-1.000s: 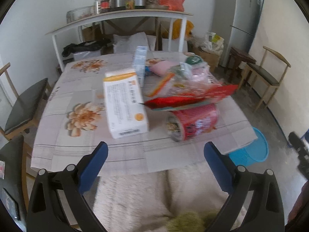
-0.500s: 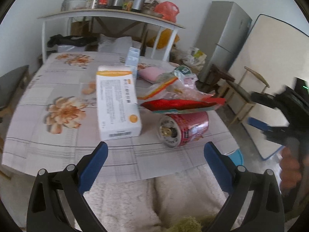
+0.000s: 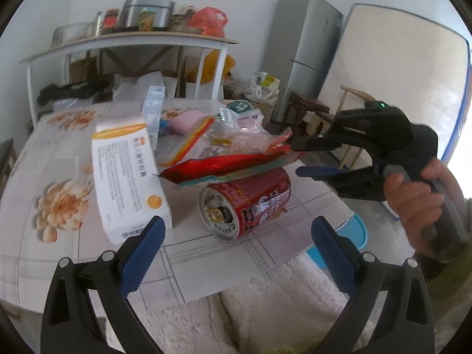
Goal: Collect trash
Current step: 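Grasp the red snack bag with the right tool and lift it, then grasp a clear plastic bag with the left tool while the right tool holds the red bag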
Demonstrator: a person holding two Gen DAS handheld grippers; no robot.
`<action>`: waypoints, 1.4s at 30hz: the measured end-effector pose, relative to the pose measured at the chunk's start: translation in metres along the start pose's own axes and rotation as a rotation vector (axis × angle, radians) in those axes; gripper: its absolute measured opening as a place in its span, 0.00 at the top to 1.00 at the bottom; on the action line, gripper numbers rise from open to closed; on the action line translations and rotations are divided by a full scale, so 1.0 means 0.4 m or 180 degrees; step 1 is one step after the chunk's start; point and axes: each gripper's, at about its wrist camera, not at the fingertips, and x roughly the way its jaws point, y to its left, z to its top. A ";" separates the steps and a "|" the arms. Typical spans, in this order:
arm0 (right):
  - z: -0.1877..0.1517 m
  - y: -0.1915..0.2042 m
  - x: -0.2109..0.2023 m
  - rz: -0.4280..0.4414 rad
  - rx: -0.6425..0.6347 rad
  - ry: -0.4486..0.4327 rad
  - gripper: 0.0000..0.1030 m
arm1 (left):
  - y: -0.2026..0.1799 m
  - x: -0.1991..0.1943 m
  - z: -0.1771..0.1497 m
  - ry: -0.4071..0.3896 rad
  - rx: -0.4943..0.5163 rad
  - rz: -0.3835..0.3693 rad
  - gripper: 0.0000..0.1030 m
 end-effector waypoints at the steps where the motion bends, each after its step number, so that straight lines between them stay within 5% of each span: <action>1: 0.001 -0.003 0.004 0.0035 0.0032 0.0021 0.71 | -0.011 0.003 0.000 -0.0027 0.0084 0.0018 0.06; 4: 0.006 -0.005 0.010 0.0096 0.0100 0.0070 0.78 | -0.033 0.017 -0.002 -0.0048 0.0305 0.0063 0.07; 12: 0.013 -0.012 0.007 0.0362 0.0316 0.0217 0.99 | -0.064 0.056 -0.009 0.0064 0.0517 -0.0036 0.31; 20: 0.000 -0.015 -0.063 0.0552 0.0490 0.0242 1.00 | -0.064 0.098 -0.010 0.0194 0.0507 -0.0054 0.46; 30: -0.027 -0.041 -0.164 0.0687 0.0622 0.0122 1.00 | -0.065 0.109 -0.003 0.0206 0.0476 0.0029 0.49; 42: -0.059 -0.107 -0.351 0.0760 0.0704 -0.0504 1.00 | -0.065 0.106 -0.008 0.0227 0.0452 0.0198 0.51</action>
